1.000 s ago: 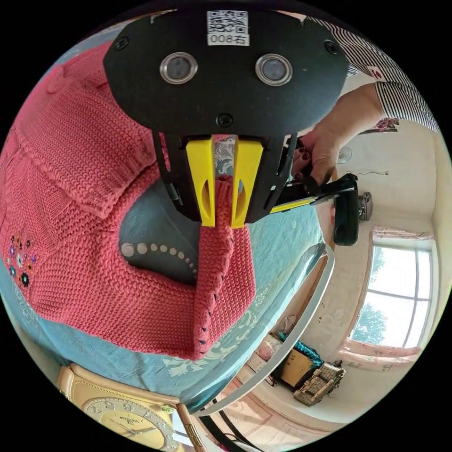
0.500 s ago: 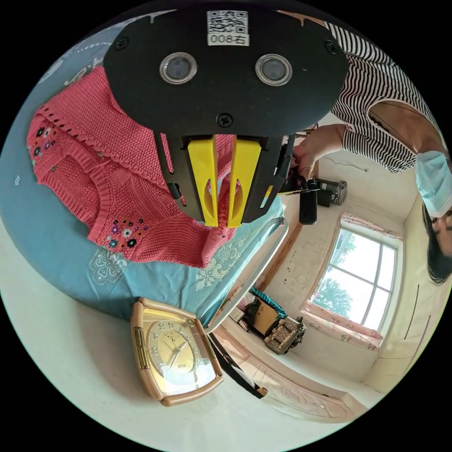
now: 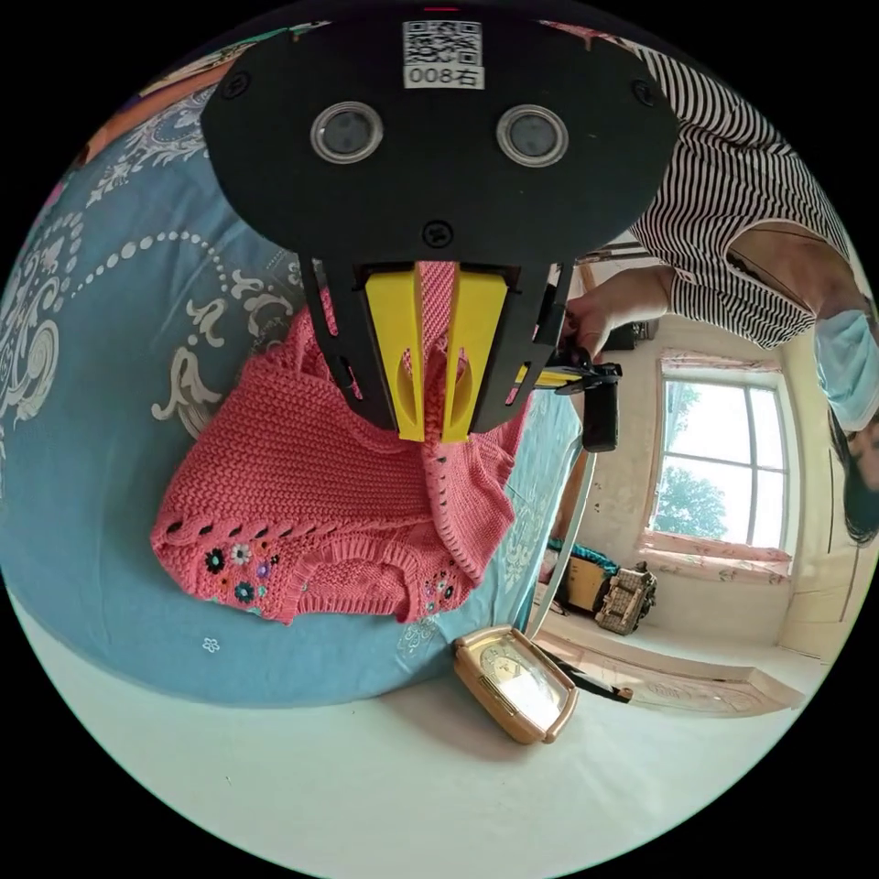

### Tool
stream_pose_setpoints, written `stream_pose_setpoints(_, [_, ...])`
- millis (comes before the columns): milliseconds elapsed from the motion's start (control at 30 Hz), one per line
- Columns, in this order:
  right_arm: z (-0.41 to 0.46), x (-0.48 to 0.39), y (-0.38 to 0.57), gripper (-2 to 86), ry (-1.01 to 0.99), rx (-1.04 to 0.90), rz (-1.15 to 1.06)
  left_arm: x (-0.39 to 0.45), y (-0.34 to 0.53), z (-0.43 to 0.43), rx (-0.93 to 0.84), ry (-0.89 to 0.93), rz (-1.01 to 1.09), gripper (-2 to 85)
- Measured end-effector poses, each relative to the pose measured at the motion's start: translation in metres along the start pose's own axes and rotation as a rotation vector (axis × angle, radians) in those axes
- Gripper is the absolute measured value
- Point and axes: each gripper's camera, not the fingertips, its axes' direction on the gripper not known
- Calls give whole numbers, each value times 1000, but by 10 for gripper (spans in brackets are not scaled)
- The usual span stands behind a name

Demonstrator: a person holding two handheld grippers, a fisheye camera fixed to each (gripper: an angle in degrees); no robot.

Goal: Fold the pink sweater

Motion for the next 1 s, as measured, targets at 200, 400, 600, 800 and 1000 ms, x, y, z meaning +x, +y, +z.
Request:
stream_pose_setpoints(200, [2,49,19,23,25,-7,20,16,-13,68,-45,-103,12,21])
stream_pose_setpoints(400, [36,84,28,7,162,-73,51,7,-25,132,-138,-279,-19,24])
stream_pose_setpoints(600, [29,87,54,2,172,47,73,10,-18,151,-138,-251,-41,29])
stream_pose_setpoints(800, [49,24,71,1,285,114,-97,40,-12,119,-47,-241,41,16])
stream_pose_setpoints(1000, [143,13,74,2,555,-96,-189,37,-51,55,109,-534,81,6])
